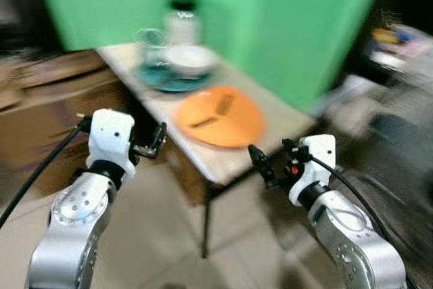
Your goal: Setting the table
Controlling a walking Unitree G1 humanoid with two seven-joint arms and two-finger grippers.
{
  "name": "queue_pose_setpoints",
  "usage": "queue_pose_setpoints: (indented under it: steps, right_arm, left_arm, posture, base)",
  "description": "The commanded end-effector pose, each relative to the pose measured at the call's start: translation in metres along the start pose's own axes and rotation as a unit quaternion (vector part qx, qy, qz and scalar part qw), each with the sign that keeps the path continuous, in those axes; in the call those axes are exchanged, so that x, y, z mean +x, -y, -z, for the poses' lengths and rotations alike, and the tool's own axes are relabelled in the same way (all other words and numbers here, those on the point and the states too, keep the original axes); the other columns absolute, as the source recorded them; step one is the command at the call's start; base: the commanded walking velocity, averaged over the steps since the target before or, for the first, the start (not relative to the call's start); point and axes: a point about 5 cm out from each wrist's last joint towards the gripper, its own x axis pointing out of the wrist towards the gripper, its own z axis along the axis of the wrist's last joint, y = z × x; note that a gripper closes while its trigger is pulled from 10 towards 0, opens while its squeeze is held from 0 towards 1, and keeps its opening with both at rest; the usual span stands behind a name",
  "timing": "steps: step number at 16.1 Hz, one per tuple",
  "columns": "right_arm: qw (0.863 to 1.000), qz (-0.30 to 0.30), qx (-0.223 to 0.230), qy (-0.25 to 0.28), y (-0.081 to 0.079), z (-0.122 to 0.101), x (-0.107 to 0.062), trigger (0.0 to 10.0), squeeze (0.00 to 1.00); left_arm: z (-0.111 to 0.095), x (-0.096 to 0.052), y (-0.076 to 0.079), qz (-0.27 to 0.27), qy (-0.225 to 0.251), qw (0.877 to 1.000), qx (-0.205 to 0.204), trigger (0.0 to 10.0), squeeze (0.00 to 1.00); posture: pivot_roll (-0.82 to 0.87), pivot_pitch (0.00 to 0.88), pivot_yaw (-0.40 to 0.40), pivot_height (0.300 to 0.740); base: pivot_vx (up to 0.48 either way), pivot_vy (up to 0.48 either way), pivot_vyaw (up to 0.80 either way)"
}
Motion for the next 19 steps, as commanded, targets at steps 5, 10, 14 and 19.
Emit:
queue_pose_setpoints:
  steps: [5, 10, 14, 19]
  right_arm:
    - [1.0, 0.015, 0.015, 0.016, 0.0028, -0.0048, 0.0016, 10.0, 0.0]
    - [1.0, 0.017, 0.018, 0.018, 0.003, -0.0054, 0.0021, 10.0, 0.0]
    - [0.999, 0.018, 0.02, 0.018, 0.0033, -0.006, 0.0026, 10.0, 0.0]
    - [0.999, 0.02, 0.017, 0.018, 0.004, -0.0063, 0.0029, 10.0, 0.0]
  left_arm:
    - [-0.0002, 0.0002, 0.0005, 0.007, -0.001, 1.0, 0.002, 10.0, 0.0]
    - [-0.0003, 0.0008, 0.0017, 0.013, -0.002, 1.0, 0.003, 10.0, 0.0]
    - [-0.0002, 0.0014, 0.0023, 0.018, -0.002, 1.0, 0.005, 10.0, 0.0]
    - [0.0, 0.0024, 0.0038, 0.024, -0.001, 1.0, 0.005, 10.0, 0.0]
  posture:
    - [0.19, 0.0, -0.056, 0.74]
    - [0.19, 0.0, -0.055, 0.74]
    - [0.18, 0.0, -0.056, 0.74]
    - [0.18, 0.0, -0.056, 0.74]
  base:
    - [0.311, 0.0, 0.0]
    - [0.312, 0.0, 0.0]
    - [0.308, 0.0, 0.0]
    - [0.3, 0.0, 0.0]
